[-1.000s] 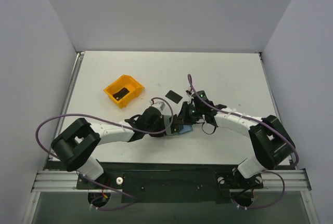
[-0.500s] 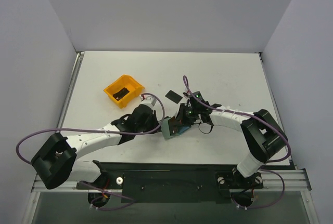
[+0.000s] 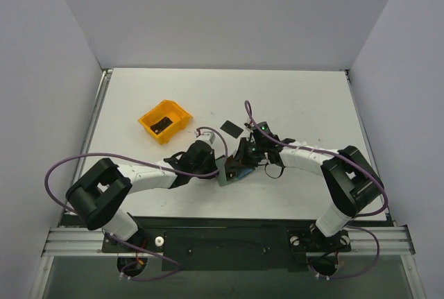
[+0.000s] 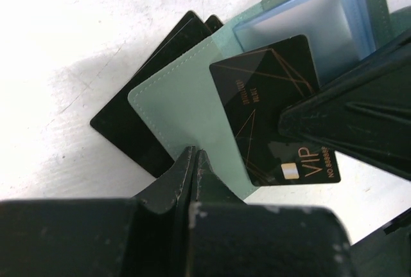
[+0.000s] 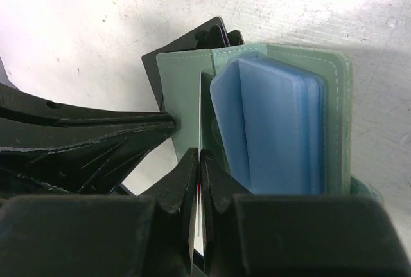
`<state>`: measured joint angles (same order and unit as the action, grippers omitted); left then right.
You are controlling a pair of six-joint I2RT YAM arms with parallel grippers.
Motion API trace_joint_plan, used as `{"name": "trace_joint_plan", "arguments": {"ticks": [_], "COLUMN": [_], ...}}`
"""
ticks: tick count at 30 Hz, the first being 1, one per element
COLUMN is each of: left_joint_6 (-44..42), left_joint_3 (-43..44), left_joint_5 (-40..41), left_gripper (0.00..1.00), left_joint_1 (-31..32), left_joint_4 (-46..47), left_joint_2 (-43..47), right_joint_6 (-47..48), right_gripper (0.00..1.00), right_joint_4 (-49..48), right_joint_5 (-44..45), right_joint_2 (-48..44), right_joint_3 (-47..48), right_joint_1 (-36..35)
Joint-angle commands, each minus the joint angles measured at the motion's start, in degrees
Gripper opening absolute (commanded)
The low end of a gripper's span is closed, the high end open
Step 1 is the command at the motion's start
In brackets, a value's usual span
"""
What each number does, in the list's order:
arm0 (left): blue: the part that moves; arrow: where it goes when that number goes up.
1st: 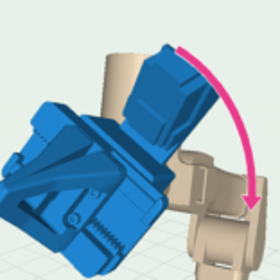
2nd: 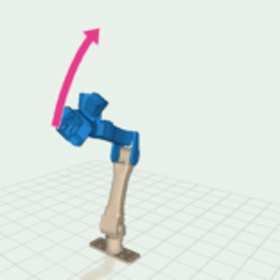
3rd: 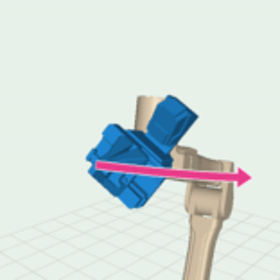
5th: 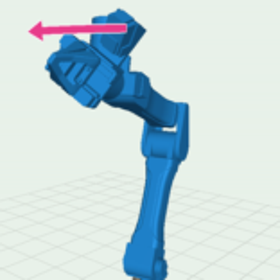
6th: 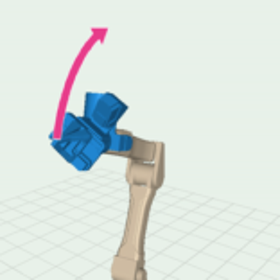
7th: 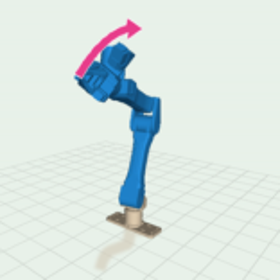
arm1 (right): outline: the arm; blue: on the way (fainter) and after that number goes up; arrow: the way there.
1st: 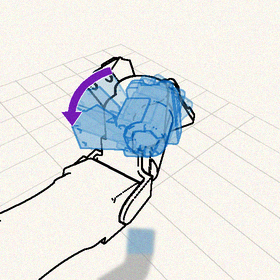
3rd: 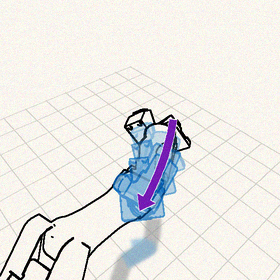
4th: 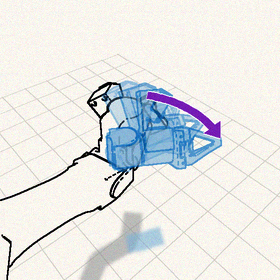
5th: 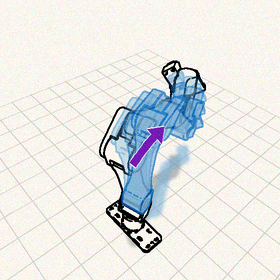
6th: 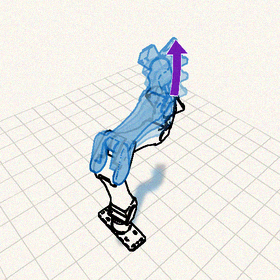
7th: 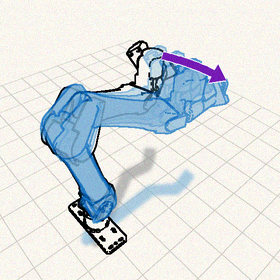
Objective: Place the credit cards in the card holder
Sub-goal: Open the card holder at the center of the board.
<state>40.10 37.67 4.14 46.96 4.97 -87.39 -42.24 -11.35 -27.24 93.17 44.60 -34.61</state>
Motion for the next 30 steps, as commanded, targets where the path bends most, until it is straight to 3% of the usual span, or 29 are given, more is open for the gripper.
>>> {"name": "trace_joint_plan", "arguments": {"ticks": [1,11,30], "left_joint_6": [0.1,-0.4,-0.7], "left_joint_3": [3.7,5.0,5.7], "left_joint_5": [0.3,-0.4,-0.8], "left_gripper": [0.00,0.00,0.00], "left_joint_1": [-0.2,-0.2,-0.2], "left_joint_4": [4.4,3.6,3.1], "left_joint_2": [-2.0,-5.4,-6.6], "right_joint_6": [0.6,7.2,9.2], "right_gripper": [0.00,0.00,0.00], "right_joint_4": [1.5,17.1,20.1], "right_joint_5": [0.7,11.1,12.9], "right_joint_2": [-1.1,-8.1,-15.9], "right_joint_3": [2.5,7.3,4.4], "right_joint_1": [-0.3,0.1,3.9]}}
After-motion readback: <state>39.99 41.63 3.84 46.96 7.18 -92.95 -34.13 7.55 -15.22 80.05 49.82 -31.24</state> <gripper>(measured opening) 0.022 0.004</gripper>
